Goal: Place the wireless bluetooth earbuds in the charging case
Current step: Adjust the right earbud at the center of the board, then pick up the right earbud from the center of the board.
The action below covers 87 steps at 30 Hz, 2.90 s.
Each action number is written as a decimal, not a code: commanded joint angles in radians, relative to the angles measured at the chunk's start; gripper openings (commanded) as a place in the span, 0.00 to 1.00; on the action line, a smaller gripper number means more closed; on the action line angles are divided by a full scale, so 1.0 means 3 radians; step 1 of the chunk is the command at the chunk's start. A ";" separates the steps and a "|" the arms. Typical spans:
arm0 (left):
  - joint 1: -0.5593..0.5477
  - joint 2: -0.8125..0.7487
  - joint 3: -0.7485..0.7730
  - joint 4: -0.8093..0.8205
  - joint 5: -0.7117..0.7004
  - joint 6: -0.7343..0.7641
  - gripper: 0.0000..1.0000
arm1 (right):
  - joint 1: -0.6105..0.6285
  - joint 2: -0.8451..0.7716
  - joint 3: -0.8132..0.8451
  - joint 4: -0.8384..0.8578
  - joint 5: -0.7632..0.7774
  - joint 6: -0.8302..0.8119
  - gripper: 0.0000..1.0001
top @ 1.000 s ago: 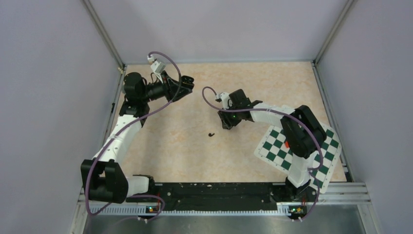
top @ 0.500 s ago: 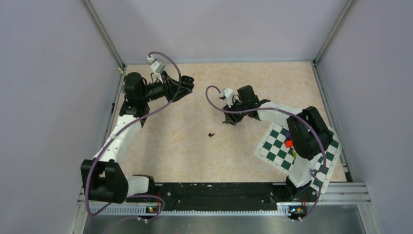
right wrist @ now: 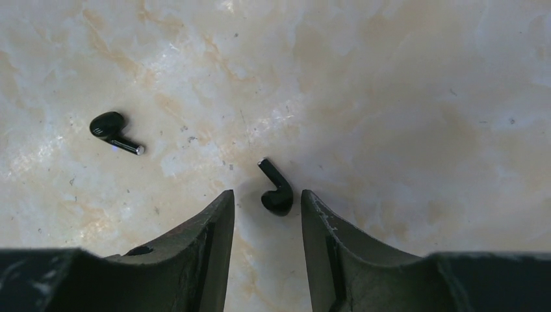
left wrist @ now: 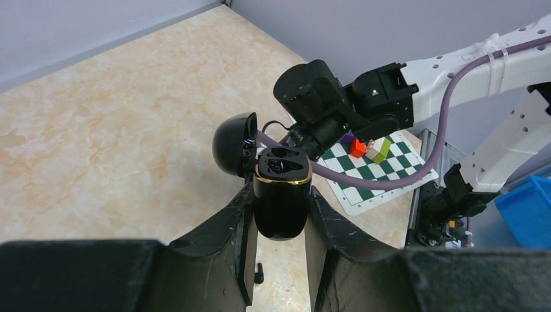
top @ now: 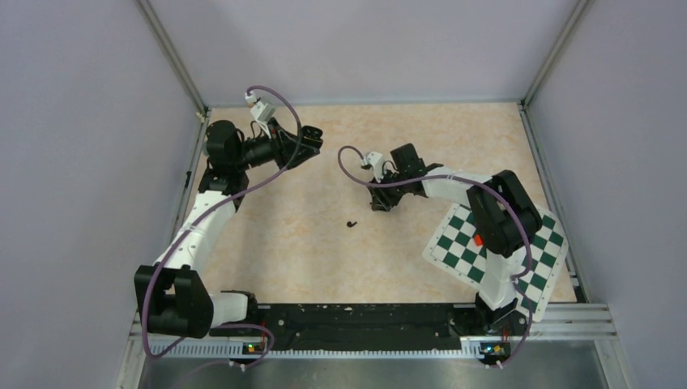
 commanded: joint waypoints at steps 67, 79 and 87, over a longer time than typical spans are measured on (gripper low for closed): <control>0.0037 -0.0120 -0.0014 0.0140 0.0035 -0.0004 0.00 | -0.0526 0.0670 0.0585 -0.0736 -0.0748 0.0691 0.39; 0.0042 -0.0127 -0.0021 0.0147 0.0040 -0.0014 0.00 | -0.0561 0.0704 0.0615 -0.0864 -0.0541 0.0640 0.42; 0.0042 -0.0125 -0.0027 0.0154 0.0040 -0.0015 0.00 | -0.0562 0.0705 0.0605 -0.0863 -0.0347 0.0646 0.42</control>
